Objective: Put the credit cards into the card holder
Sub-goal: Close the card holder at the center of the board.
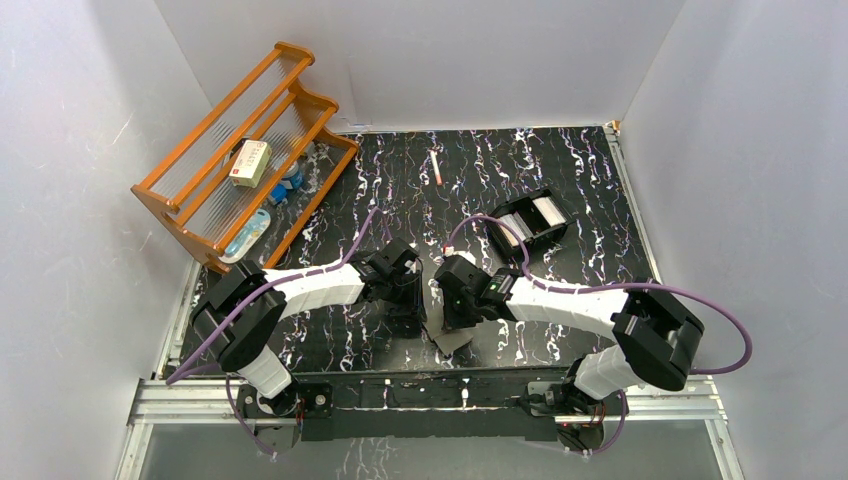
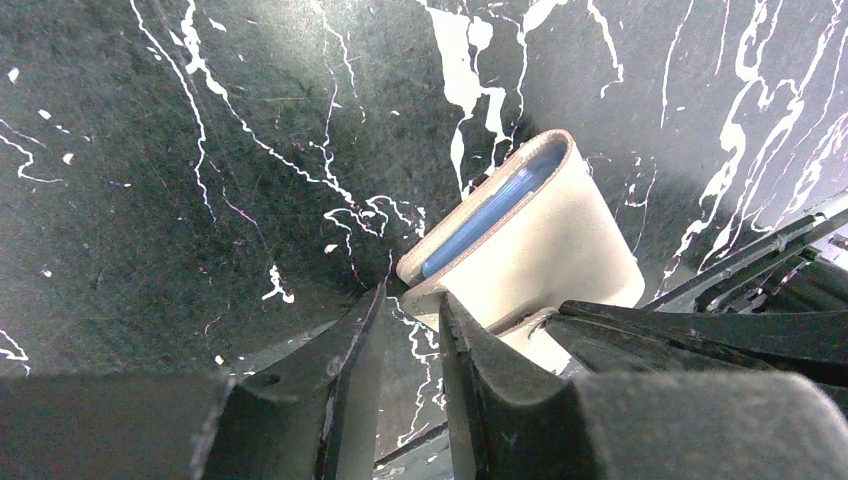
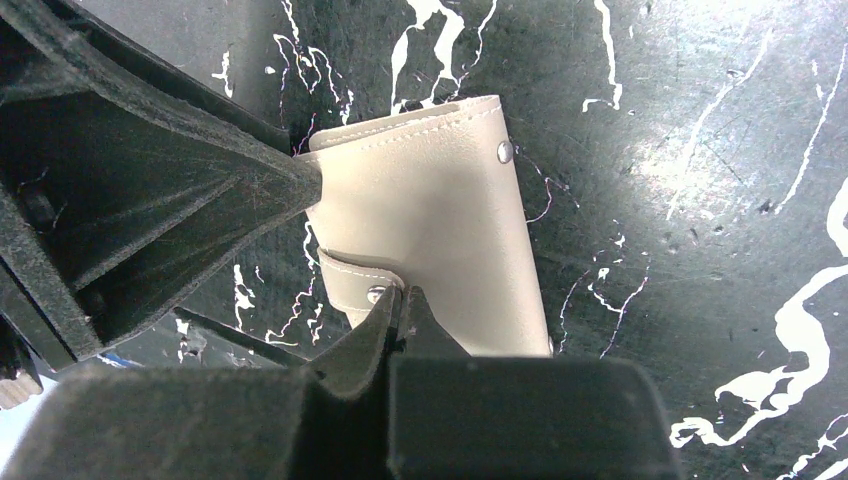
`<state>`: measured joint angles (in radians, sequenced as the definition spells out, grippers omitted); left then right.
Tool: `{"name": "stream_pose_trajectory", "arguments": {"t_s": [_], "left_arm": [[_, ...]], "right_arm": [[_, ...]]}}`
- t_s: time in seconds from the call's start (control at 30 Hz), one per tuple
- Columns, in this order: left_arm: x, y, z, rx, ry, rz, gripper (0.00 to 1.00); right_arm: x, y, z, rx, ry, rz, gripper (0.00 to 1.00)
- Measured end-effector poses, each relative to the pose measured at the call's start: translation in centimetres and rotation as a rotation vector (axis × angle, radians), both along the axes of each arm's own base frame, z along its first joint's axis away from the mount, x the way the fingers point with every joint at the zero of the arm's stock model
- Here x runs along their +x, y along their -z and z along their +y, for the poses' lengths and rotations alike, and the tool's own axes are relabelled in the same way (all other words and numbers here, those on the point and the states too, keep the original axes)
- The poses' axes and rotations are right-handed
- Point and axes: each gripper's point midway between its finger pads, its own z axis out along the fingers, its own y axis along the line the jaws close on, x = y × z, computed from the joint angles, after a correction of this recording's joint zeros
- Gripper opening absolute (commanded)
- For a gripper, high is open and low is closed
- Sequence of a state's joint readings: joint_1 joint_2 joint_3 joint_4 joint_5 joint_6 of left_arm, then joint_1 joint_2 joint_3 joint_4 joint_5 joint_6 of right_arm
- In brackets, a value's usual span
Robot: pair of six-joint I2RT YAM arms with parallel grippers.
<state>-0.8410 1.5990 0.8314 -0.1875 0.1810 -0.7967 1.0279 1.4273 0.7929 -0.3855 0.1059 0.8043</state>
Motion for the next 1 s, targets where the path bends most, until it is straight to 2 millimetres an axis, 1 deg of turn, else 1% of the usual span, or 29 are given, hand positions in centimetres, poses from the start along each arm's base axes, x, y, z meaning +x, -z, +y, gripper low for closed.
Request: {"name": "stream_pose_trajectory", "arguments": {"t_s": [0.33,0.4,0.47,0.5,0.8,0.9,1.0], "left_arm": [[-0.01,0.0,-0.01,0.0,0.0,-0.001,0.25],[0.0,-0.01,-0.02,0.0,0.0,-0.001,0.25],[-0.01,0.0,0.0,0.001,0.0,0.0,0.25],[0.0,-0.02,-0.02,0.0,0.0,-0.001,0.25],[-0.02,-0.02,0.0,0.002,0.0,0.001,0.25],[-0.01,-0.02,0.0,0.002,0.0,0.0,0.25],[-0.02,-0.02,0.01,0.002,0.0,0.001,0.25]], "right_arm": [[-0.02,0.23,-0.04,-0.007,-0.001,0.004,0.01],[-0.05,0.31,-0.02,-0.009,-0.002,0.007,0.06],[-0.07,0.3,0.04,-0.008,-0.003,0.009,0.15],[-0.07,0.31,0.04,-0.008,-0.003,0.009,0.16],[-0.12,0.26,0.11,-0.004,-0.005,0.011,0.26],[-0.14,0.22,0.21,0.001,-0.007,0.013,0.26],[-0.06,-0.07,0.88,0.031,-0.013,0.011,0.26]]}}
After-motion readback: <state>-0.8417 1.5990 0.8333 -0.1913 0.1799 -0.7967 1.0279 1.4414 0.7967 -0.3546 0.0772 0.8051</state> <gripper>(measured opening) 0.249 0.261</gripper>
